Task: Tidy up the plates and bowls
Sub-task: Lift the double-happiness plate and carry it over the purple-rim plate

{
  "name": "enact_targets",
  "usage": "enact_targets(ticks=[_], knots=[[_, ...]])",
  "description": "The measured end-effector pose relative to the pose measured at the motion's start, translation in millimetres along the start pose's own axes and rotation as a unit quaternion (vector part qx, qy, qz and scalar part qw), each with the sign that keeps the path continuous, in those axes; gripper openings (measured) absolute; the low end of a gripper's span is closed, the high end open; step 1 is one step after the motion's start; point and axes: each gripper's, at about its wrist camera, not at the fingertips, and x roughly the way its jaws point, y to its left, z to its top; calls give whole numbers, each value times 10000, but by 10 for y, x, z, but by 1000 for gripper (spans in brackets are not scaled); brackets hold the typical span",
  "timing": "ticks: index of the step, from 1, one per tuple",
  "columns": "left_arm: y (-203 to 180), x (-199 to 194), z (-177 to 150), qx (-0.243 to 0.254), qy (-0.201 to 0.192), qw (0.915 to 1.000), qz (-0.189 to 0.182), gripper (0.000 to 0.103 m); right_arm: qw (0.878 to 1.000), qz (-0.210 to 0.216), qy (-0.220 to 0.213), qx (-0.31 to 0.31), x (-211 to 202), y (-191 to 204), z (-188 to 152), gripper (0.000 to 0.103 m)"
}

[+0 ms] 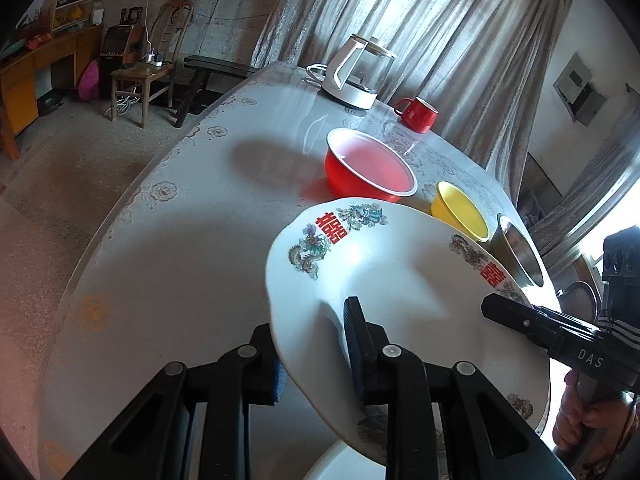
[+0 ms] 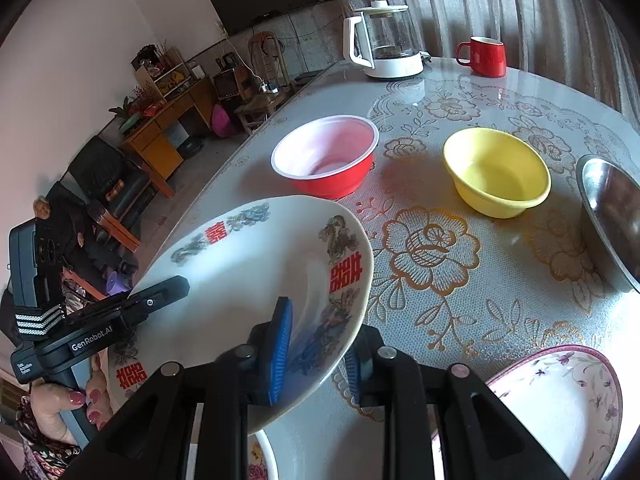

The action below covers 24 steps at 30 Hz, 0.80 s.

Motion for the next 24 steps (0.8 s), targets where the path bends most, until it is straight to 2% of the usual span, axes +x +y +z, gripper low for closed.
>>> enact_targets(ticks=[17,24], knots=[[-850,-154,-279,496,-82,9973,-537,25,9978,196,-529,349,-793,-366,-423,24],[-1336,-131,-459,862,-19,9934,-754,25,9951,91,-798,579,-1177,-665,-718,23]])
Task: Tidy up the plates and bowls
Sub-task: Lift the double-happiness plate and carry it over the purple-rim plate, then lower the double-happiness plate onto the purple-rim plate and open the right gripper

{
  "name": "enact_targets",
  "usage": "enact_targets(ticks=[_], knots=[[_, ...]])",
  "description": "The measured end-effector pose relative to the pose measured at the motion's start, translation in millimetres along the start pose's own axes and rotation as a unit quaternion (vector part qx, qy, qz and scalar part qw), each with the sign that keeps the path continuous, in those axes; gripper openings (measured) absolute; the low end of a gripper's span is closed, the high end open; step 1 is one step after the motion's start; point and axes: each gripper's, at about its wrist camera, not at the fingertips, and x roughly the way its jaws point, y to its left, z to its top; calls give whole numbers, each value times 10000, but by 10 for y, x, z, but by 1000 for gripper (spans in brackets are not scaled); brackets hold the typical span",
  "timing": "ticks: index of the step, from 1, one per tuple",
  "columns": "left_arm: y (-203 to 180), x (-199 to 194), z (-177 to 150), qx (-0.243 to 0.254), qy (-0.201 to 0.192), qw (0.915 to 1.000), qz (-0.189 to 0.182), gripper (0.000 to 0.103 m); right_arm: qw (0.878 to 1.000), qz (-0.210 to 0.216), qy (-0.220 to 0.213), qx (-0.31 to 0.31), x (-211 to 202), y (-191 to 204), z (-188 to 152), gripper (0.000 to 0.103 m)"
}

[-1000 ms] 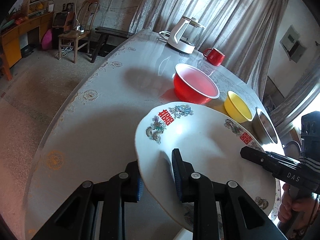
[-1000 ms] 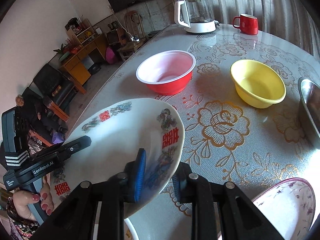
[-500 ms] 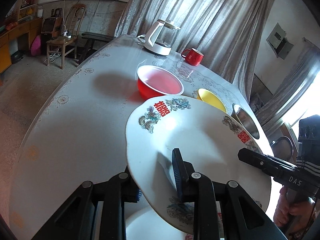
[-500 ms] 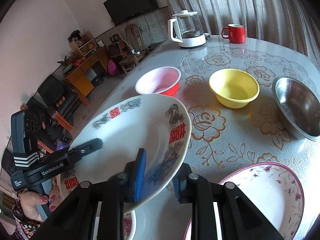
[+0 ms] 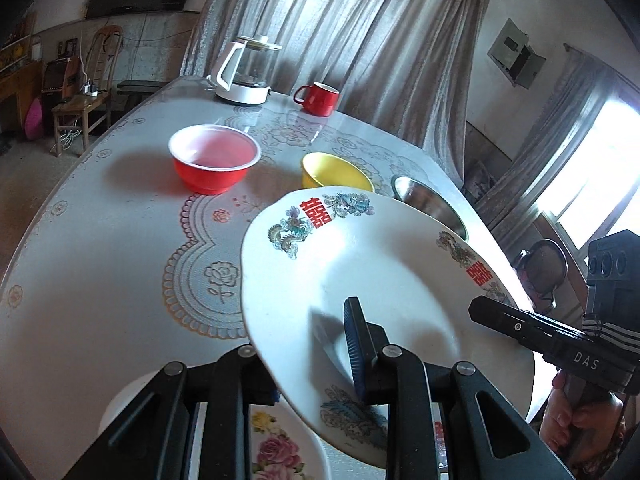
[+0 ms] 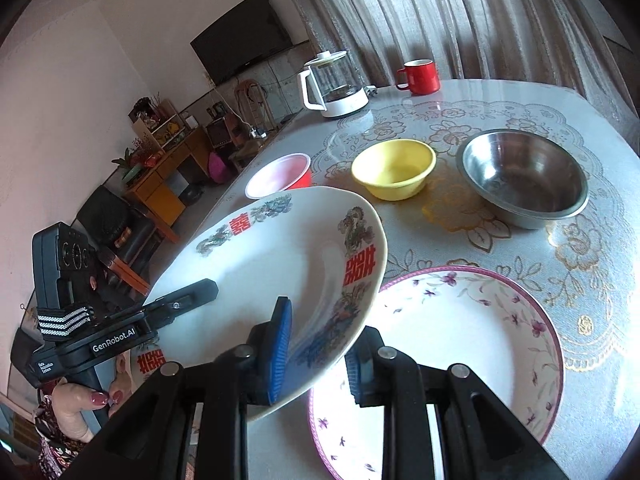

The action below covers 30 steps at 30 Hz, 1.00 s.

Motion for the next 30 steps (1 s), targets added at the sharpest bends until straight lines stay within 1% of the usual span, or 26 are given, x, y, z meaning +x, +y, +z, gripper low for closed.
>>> enact_targets(ticks=[6,10,13,19,23,30], knots=[[-393,194,-125,187,215,9994,-217,25,9992,-184,-168,298,-343,-341,-215,23],[-592,364,-212,274,362,9986,-289,25,9981,-334,-219,466,-479,-575,-367,23],[-700,514,-290,308,478,9980,-269,26,9969,-407,-231,636,-529,-758,-458,23],[-796,756,-439,288,723,9968,-200,26,9951,-574,-225,776,-546,-1015,-602,23],[-847,817,-474,334,783,9963,-139,27,9943,-611,-188,859,-527,-1156,-645,23],[-822,849,-506,320,831,9960,19,28,9942,-679,-164,815,-476,-1194,-652,24]])
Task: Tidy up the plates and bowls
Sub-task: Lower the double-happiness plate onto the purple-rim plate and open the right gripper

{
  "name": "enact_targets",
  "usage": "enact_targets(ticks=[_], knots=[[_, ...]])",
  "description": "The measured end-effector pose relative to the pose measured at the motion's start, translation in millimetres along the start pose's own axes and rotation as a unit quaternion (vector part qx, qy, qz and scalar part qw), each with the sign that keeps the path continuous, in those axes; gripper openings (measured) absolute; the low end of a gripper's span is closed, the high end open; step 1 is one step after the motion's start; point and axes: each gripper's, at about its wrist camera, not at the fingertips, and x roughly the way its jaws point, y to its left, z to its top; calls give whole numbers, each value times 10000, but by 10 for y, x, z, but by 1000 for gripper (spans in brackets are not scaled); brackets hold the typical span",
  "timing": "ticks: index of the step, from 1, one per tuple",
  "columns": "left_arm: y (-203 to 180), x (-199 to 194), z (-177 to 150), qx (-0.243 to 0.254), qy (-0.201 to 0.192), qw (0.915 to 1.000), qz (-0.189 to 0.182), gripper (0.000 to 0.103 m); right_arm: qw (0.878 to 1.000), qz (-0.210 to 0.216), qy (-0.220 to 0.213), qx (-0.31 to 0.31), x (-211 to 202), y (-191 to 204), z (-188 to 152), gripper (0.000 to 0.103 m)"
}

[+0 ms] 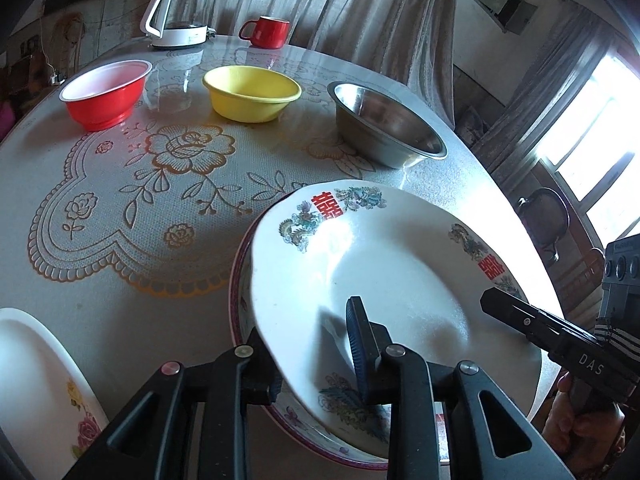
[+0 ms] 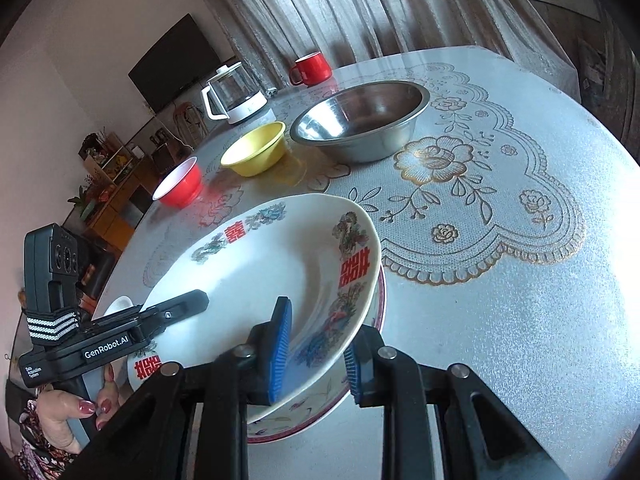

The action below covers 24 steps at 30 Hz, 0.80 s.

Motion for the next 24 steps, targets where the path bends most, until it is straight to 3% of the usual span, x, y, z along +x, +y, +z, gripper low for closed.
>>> enact_targets(ticks=[24], knots=[[-21,-96,-105,147,-81,9998,100,29,9992,-354,132,-150,20,95,-154,29]])
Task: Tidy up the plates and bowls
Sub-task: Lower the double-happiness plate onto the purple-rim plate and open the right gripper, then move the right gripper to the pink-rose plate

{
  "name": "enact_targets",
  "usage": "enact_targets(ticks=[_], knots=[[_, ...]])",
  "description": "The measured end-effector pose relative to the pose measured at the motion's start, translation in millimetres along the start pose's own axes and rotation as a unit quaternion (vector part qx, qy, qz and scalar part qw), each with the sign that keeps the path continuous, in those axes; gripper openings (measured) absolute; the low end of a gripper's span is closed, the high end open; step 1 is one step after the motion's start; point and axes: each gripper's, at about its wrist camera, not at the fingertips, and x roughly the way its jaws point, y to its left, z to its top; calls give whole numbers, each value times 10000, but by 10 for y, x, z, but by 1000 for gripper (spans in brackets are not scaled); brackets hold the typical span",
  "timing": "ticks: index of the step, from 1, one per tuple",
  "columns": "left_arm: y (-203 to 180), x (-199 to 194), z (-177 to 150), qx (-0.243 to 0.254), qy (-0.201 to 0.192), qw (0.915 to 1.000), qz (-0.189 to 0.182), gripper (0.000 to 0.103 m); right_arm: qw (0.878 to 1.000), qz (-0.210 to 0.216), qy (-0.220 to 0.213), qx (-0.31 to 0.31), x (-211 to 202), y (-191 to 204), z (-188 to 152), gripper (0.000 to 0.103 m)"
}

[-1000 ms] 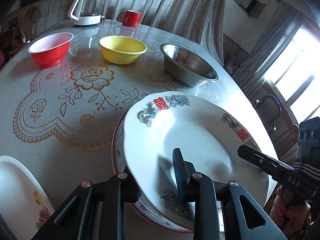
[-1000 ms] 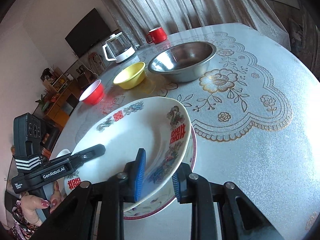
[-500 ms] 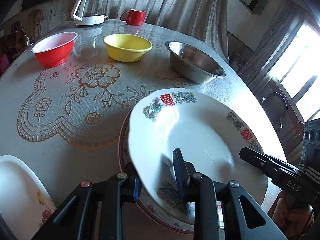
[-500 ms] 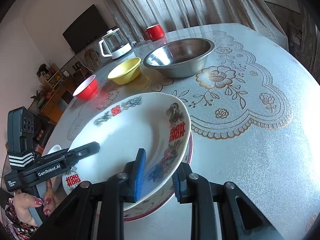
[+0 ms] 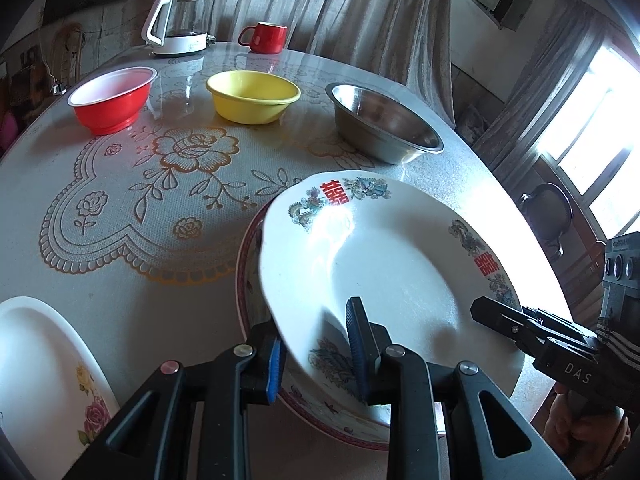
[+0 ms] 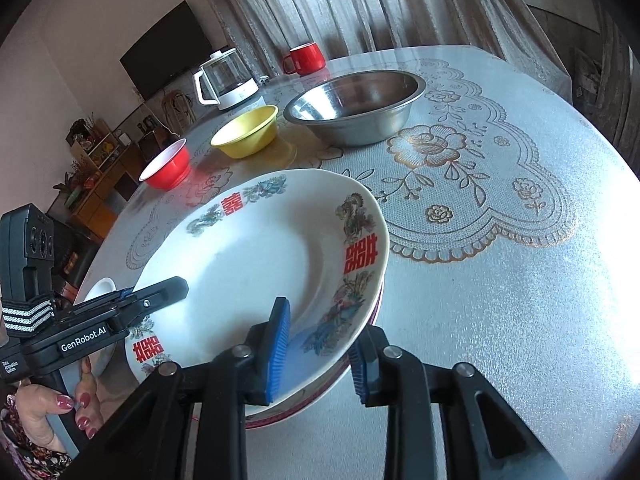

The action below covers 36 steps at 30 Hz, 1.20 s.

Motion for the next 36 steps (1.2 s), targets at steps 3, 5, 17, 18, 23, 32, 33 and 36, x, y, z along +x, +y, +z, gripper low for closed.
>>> enact_targets(ticks=[3,5,17,18,23,32,33,36], knots=[[-20,-42,-29,70,-26,9998,175,30,10000,-35,36,-40,-52,30,-27,30],[-4,-63,-44,81,-57,9998,146,30,9999,-99,19,-120,-103,56,-52,30],[-82,-193,-175,371,-204,9988,231,30,9960,-522,-298,-654,-325,192,-226,25],[-82,-206,-183,358,-197,9990,206,30,9964,-351,-257,-732,-319,238,-224,24],[-95,-300,-231,462,-329,9977,361,34,9983,-223,-183,-509,-265,262,-193,24],[80,-549,-300,176,-611,9972,393,53,9954,-725,-473,400,-181,-131,-65,27],[96,-583,-311,167,-645,9970,393,56,9965,-624,-419,373,-140,-123,-68,26],[139,-678,-344,107,-737,9964,406,57,9964,-740,-377,194,-79,-44,-105,25]])
